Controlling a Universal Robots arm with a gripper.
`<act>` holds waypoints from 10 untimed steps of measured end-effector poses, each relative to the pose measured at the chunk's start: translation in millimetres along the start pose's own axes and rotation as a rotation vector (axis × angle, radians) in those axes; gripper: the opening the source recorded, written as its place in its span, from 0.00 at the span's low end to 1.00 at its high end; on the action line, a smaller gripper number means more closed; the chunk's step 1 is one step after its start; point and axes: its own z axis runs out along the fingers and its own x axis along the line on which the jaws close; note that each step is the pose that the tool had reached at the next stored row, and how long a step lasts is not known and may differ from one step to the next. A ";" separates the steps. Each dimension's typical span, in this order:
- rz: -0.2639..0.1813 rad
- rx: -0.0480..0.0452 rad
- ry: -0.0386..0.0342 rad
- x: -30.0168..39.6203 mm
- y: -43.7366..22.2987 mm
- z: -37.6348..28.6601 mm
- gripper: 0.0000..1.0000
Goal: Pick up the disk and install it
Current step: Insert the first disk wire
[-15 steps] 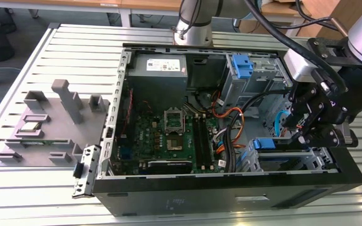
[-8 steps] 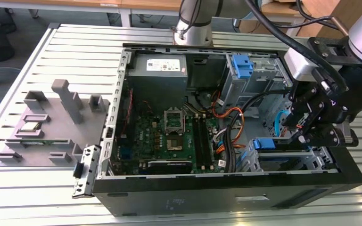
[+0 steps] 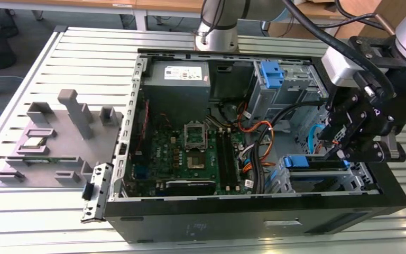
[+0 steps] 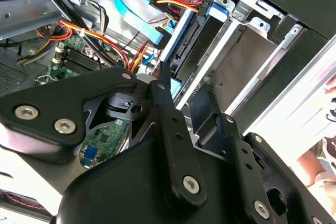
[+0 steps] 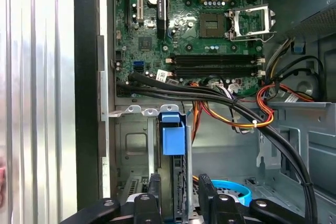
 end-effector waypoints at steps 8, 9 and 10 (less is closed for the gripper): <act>0.000 0.0000 0.0002 -2.2 -0.7 0.1 0.42; 0.000 0.0000 0.0001 -3.0 -0.9 0.2 0.42; 0.000 0.0000 0.0002 -4.0 -0.9 0.3 0.42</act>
